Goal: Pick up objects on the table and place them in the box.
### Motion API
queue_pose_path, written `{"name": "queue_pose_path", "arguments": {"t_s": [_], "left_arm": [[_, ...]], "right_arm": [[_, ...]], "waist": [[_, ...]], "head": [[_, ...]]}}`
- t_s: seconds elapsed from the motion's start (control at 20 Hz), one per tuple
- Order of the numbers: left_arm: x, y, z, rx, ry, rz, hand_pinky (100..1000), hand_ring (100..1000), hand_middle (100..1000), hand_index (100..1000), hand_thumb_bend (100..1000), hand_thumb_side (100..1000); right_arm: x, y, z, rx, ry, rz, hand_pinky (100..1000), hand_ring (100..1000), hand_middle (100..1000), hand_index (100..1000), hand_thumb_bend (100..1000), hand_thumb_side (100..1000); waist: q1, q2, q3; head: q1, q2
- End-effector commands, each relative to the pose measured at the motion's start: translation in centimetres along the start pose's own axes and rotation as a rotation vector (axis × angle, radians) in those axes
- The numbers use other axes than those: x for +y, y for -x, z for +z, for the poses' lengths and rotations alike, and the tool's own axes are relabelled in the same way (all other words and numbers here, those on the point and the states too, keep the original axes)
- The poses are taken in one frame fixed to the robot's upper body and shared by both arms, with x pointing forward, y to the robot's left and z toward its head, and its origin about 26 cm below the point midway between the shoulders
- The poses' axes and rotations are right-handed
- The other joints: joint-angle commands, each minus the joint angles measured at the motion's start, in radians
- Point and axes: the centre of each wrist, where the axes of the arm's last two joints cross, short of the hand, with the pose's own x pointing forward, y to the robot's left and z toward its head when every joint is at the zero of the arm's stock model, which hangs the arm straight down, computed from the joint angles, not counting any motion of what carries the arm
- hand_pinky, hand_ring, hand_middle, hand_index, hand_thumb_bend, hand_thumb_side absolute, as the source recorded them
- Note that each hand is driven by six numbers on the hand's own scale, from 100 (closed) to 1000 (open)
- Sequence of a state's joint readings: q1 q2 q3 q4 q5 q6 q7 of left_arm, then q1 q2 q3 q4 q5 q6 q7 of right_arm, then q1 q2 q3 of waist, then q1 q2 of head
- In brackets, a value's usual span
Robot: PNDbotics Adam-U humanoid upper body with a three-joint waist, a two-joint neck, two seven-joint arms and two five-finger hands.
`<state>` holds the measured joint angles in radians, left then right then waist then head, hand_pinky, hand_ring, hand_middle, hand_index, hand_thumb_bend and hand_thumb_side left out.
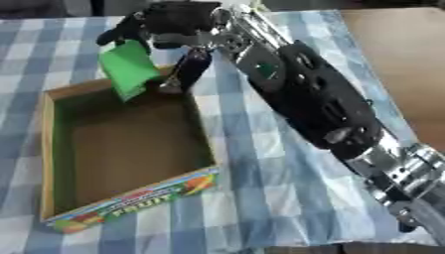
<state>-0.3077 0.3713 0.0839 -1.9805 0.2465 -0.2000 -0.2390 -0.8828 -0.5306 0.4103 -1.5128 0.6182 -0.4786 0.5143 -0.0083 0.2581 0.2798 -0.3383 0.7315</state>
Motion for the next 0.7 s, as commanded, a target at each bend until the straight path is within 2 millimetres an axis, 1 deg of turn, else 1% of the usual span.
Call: {"name": "queue_pose_path", "arguments": {"t_s": [0.05, 0.2, 0.25, 0.3, 0.4, 0.45, 0.5, 0.55, 0.6, 0.65, 0.7], "left_arm": [[0.5, -0.9, -0.5, -0.026, 0.022, -0.027, 830, 680, 680, 843, 100, 602], [0.4, -0.8, -0.6, -0.025, 0.026, -0.024, 831, 680, 680, 843, 100, 604], [0.3, -0.8, -0.6, -0.024, 0.027, -0.022, 831, 680, 680, 843, 100, 604], [0.3, -0.8, -0.6, -0.024, 0.028, -0.021, 831, 680, 680, 843, 100, 605], [0.3, -0.8, -0.6, -0.022, 0.029, -0.019, 831, 679, 680, 843, 100, 606], [0.2, -0.8, -0.6, -0.021, 0.031, -0.018, 831, 679, 680, 843, 100, 607], [0.2, -0.8, -0.6, -0.020, 0.033, -0.017, 831, 679, 680, 843, 100, 607], [0.2, -0.8, -0.6, -0.019, 0.034, -0.017, 831, 679, 680, 843, 100, 608], [0.2, -0.8, -0.6, -0.018, 0.035, -0.017, 831, 679, 680, 843, 100, 608], [0.2, -0.8, -0.6, -0.017, 0.035, -0.018, 831, 679, 680, 843, 100, 609], [0.2, -0.8, -0.6, -0.016, 0.035, -0.018, 831, 679, 679, 843, 100, 609]], "right_arm": [[-0.1, -0.3, -0.6, -0.017, -0.011, 0.020, 708, 574, 498, 983, 170, 176], [0.5, -0.5, -1.2, -0.032, -0.023, 0.012, 708, 573, 497, 982, 146, 189], [0.8, -0.6, -1.4, -0.037, -0.026, 0.009, 710, 575, 497, 982, 161, 202], [1.0, -0.7, -1.5, -0.043, -0.030, 0.006, 710, 575, 497, 982, 131, 208], [1.6, -0.9, -1.9, -0.060, -0.039, -0.004, 708, 575, 498, 982, 100, 233], [1.9, -1.1, -2.0, -0.071, -0.047, -0.010, 709, 578, 500, 983, 100, 264], [2.3, -1.3, -2.2, -0.080, -0.055, -0.015, 709, 579, 500, 983, 100, 269], [2.6, -1.4, -2.3, -0.090, -0.065, -0.020, 712, 586, 504, 985, 100, 307], [3.0, -1.6, -2.4, -0.099, -0.074, -0.024, 713, 589, 506, 986, 100, 314], [3.2, -1.7, -2.5, -0.107, -0.081, -0.026, 717, 595, 515, 988, 100, 347], [3.4, -1.8, -2.6, -0.115, -0.086, -0.030, 718, 597, 521, 989, 100, 352]], "waist": [[0.003, -0.015, 0.003], [0.002, -0.012, 0.004], [0.002, -0.011, 0.004], [0.001, -0.010, 0.004], [0.001, -0.008, 0.003], [0.000, -0.007, 0.002], [0.000, -0.007, 0.001], [-0.001, -0.006, -0.001], [-0.001, -0.006, -0.002], [-0.002, -0.005, -0.003], [-0.002, -0.005, -0.005]], "head": [[-0.003, 0.008], [0.000, 0.011], [0.000, 0.013], [0.000, 0.014], [0.003, 0.016], [0.004, 0.017], [0.005, 0.018], [0.006, 0.019], [0.007, 0.020], [0.007, 0.020], [0.008, 0.021]]}}
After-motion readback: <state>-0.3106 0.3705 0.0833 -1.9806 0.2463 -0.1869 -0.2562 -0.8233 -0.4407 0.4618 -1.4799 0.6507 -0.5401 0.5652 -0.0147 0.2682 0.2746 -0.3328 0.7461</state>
